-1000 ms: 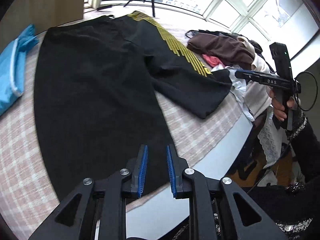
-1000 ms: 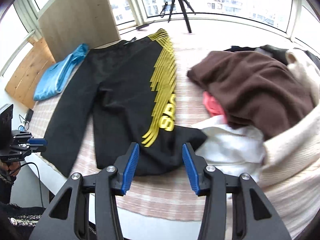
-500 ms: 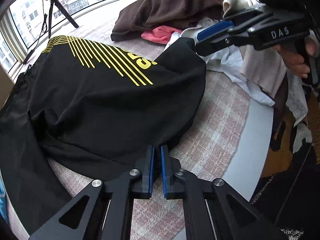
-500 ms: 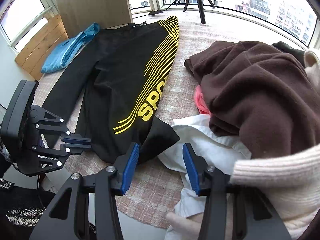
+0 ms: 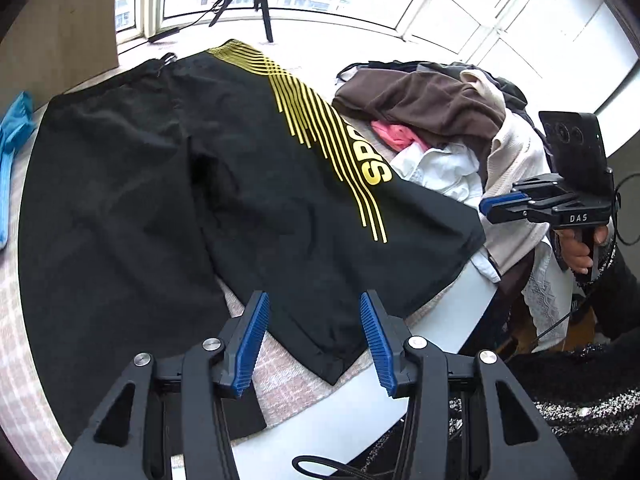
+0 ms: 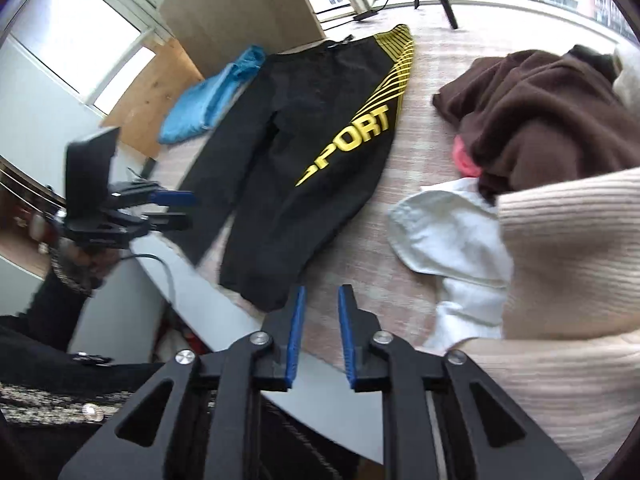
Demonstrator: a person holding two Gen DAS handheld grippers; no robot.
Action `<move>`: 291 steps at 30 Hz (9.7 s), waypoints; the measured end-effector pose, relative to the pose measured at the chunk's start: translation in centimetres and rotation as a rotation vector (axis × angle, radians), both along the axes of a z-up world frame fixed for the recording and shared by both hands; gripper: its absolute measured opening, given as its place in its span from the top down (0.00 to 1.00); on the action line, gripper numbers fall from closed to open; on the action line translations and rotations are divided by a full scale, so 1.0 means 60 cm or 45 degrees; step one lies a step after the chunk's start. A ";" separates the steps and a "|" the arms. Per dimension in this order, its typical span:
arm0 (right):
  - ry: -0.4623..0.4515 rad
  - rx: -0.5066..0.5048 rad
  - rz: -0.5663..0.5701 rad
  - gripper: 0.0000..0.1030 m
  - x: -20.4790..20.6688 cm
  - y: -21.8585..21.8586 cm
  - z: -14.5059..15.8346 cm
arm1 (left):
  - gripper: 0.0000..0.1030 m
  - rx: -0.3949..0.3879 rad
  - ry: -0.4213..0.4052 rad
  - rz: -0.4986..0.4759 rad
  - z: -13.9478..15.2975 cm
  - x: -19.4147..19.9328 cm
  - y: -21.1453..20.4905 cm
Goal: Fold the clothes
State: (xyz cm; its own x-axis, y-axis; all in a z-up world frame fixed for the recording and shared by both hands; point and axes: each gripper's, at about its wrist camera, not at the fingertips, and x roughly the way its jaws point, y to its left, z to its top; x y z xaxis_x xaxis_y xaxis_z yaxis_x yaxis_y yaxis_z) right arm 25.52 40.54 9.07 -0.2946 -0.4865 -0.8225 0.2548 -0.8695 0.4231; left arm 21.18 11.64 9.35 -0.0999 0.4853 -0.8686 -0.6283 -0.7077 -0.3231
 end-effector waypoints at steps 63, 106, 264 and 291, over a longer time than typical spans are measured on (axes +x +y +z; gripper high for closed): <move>0.006 0.019 -0.338 0.61 -0.720 -0.025 -0.122 | 0.98 -0.225 0.125 0.560 -0.107 -0.656 -0.202; -0.139 0.118 0.020 0.76 -0.358 -0.375 -0.094 | 0.67 -0.270 -0.058 0.532 -0.091 -0.093 -0.361; -0.118 0.296 0.104 0.68 -0.047 0.014 -0.093 | 1.00 -0.177 0.187 0.146 -0.046 0.076 0.108; -0.040 0.331 0.152 0.96 -0.033 0.042 -0.080 | 0.98 -0.289 0.323 0.029 -0.043 0.091 0.129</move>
State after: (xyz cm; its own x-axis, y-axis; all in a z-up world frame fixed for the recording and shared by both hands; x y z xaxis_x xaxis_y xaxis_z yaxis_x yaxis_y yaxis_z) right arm 23.56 43.07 4.26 -0.2202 -0.2875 -0.9321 0.3520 -0.9146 0.1989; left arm 26.64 19.40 6.77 -0.3352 0.2779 -0.9002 -0.6518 -0.7583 0.0086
